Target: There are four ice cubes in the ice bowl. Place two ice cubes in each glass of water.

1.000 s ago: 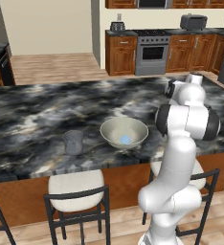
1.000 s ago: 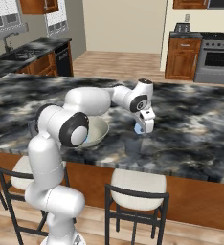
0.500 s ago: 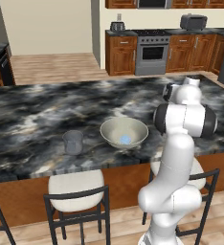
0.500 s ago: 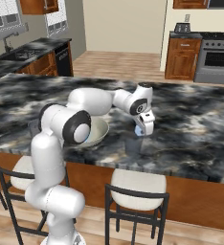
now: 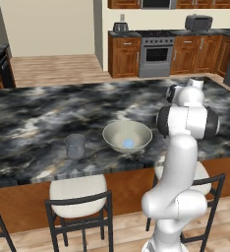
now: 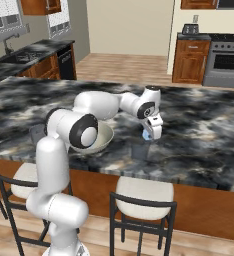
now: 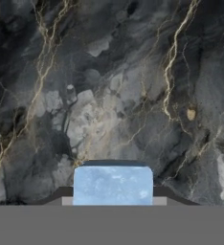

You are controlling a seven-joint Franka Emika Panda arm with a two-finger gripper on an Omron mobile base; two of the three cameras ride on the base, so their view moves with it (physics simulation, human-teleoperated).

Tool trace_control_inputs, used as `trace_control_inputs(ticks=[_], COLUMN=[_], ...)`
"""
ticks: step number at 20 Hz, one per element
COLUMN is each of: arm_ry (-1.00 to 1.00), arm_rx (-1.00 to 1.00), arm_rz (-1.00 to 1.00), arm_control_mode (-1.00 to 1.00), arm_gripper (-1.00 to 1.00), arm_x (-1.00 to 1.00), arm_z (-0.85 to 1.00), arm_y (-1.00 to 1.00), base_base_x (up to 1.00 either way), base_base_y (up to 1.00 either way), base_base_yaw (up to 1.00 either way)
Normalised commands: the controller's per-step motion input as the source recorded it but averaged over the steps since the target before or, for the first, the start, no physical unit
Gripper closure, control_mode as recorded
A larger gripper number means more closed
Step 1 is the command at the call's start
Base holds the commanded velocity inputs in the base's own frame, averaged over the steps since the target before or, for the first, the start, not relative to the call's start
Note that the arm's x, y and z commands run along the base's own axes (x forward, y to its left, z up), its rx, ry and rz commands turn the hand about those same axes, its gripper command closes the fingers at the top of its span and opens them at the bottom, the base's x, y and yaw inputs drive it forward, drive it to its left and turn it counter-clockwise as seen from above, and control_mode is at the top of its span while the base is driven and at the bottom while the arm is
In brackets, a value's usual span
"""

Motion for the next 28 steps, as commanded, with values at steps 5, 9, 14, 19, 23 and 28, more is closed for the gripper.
trace_control_inputs(ticks=[5, 9, 14, 19, 23, 28], arm_ry=[-0.01, -0.06, -0.11, -0.14, -0.15, -0.13], arm_rx=[0.0, 0.0, 0.0, 0.0, 0.0, 0.0], arm_rz=[0.0, 0.0, 0.0, 0.0, -0.01, -0.03], arm_control_mode=[-1.0, -1.0, -1.0, -1.0, -1.0, -1.0], arm_gripper=[1.0, 1.0, 1.0, 1.0, 1.0, 1.0], arm_x=[0.0, -0.15, -0.3, -0.39, -0.4, -0.27], arm_z=[-0.14, -0.08, -0.11, -0.13, -0.15, -0.19], arm_y=[0.04, 0.09, 0.18, 0.13, 0.07, 0.0], base_base_x=[0.0, 0.0, 0.0, 0.0, 0.0, 0.0], base_base_y=[0.0, 0.0, 0.0, 0.0, 0.0, 0.0], base_base_yaw=[0.0, 0.0, 0.0, 0.0, 0.0, 0.0])
